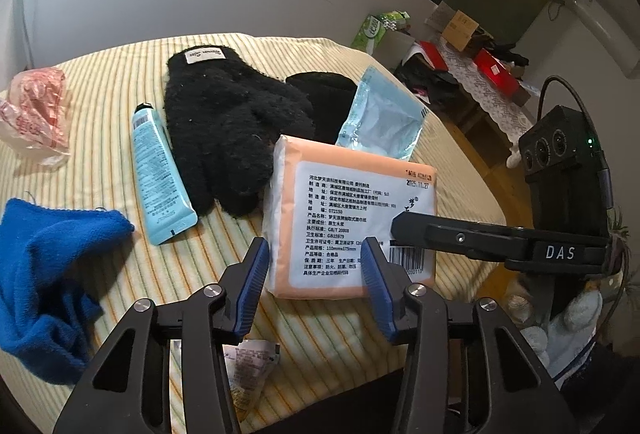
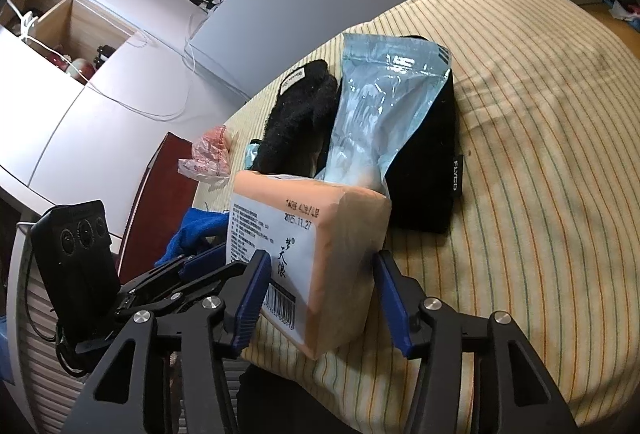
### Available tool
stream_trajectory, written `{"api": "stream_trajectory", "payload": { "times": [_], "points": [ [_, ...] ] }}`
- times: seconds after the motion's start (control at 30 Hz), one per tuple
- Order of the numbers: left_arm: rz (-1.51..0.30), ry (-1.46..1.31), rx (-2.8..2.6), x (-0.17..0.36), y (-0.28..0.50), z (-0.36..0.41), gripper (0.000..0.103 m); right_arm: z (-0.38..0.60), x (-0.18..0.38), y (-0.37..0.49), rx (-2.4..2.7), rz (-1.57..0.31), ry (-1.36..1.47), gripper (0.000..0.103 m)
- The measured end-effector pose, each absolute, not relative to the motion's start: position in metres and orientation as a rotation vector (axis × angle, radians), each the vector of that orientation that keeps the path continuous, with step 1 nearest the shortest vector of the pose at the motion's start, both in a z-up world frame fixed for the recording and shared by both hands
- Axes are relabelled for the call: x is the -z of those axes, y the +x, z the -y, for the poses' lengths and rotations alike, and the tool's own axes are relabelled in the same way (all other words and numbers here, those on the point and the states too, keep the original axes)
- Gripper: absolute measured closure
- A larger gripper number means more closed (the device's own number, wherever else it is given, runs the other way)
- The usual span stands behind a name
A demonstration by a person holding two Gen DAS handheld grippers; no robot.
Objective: Organize soft objects
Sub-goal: 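Move the right tool to the peach tissue packet and close on it, then lift the tissue packet with the right tool and lower it into the shoebox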
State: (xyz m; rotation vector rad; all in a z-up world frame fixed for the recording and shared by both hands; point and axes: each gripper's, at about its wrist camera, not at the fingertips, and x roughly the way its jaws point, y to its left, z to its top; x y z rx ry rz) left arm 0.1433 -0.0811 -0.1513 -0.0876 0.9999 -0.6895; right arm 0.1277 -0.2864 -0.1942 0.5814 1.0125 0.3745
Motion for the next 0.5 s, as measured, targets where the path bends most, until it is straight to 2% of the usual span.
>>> {"api": "stream_trajectory", "payload": {
  "times": [0.5],
  "points": [
    [-0.982,-0.073,0.706,0.147,0.128,0.087,0.058,0.274,0.184,0.121,-0.347,-1.011,0.493,0.056]
  ]
}}
